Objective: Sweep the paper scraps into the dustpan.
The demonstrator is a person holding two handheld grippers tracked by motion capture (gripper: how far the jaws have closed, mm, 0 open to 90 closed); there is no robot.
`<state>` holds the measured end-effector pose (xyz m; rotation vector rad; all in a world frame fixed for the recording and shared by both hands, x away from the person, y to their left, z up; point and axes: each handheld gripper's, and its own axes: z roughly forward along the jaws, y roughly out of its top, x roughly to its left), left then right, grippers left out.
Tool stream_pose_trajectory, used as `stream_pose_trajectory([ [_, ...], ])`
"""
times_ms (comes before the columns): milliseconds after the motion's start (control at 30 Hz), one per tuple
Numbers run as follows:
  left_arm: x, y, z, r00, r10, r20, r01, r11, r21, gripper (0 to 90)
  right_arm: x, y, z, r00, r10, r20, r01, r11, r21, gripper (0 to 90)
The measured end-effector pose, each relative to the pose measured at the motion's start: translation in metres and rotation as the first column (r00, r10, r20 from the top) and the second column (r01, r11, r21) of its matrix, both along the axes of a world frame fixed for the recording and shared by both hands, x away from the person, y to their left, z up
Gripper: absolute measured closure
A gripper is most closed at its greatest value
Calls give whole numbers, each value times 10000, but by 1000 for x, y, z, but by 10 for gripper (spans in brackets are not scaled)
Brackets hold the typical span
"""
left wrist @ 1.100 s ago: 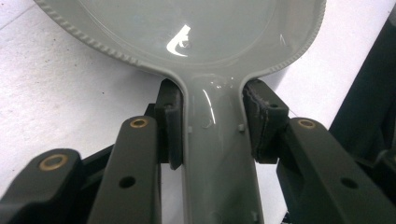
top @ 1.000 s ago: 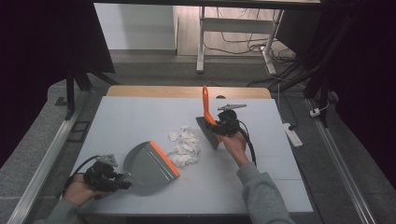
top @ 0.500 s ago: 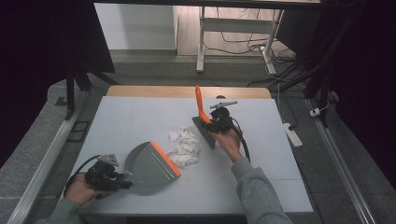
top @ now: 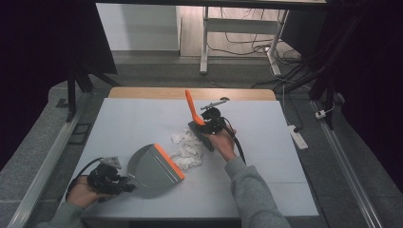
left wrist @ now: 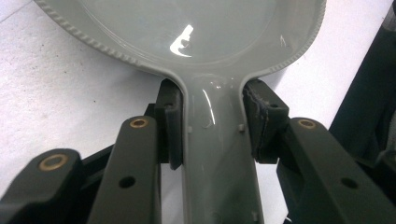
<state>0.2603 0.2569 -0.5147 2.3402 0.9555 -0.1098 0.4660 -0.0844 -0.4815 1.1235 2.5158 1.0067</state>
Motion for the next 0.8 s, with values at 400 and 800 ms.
stream_pose_trajectory([
  [400,2,-2,0,10000,-53,-51,53,10000,2,621,-20,27,-1,9930,1178,36,-1172,9901,-775,703],
  [800,2,-3,-1,9999,-74,-94,74,10000,-6,621,-43,44,-1,9774,2114,-49,-2111,9742,-796,703],
])
